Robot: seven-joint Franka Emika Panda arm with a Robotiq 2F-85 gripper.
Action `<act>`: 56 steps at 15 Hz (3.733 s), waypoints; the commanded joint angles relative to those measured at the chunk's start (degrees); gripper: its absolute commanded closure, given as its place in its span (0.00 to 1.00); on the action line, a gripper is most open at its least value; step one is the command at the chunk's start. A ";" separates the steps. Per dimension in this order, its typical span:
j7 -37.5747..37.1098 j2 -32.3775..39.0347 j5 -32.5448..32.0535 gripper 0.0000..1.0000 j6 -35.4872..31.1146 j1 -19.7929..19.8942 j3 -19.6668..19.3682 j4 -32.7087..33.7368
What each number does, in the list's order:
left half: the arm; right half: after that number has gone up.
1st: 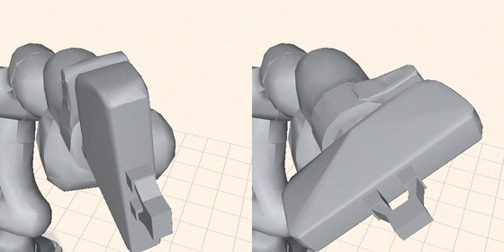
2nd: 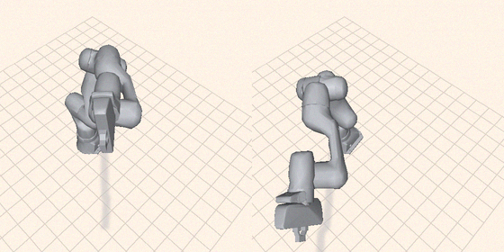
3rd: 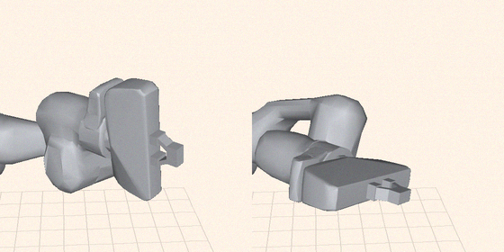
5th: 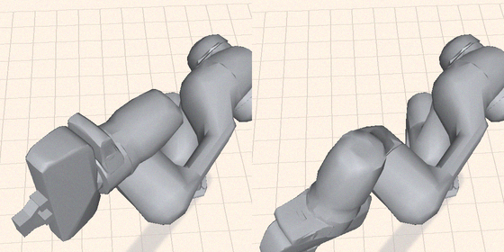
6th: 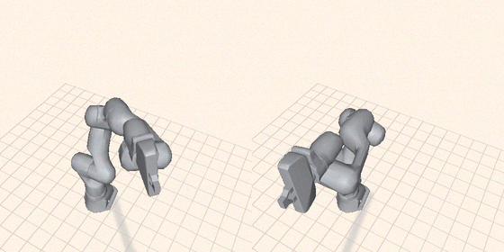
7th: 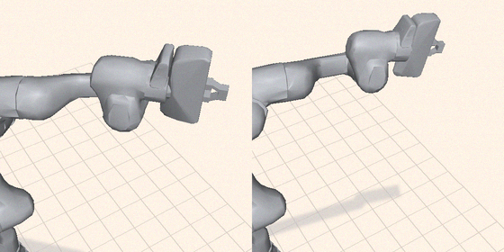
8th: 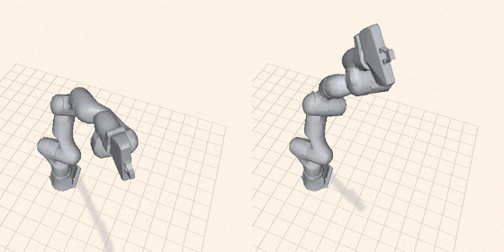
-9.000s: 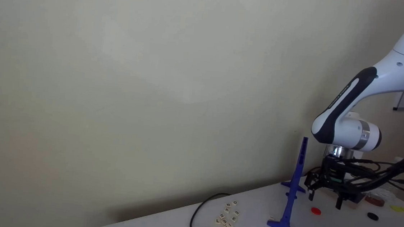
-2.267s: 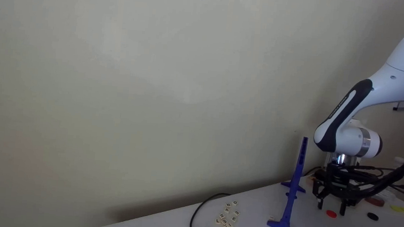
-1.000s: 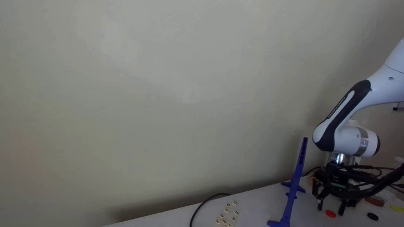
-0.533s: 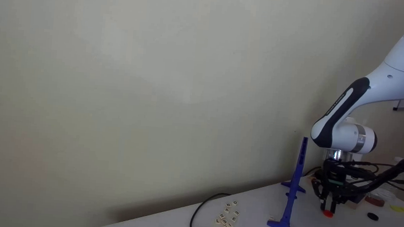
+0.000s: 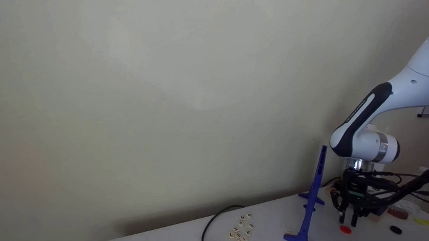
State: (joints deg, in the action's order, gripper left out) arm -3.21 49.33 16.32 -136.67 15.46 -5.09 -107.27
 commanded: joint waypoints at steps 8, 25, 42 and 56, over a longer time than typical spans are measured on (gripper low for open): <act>0.42 1.83 -0.45 0.00 0.97 -0.20 0.76 0.54; -0.38 1.90 -0.20 0.35 4.47 -1.11 0.70 0.98; 0.60 0.54 -0.31 0.91 4.66 -0.80 0.52 0.30; 4.39 -11.88 -1.83 0.91 -9.08 -1.77 -1.09 -16.01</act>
State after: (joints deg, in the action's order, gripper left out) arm -0.17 43.70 16.04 -141.29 14.43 -5.99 -115.76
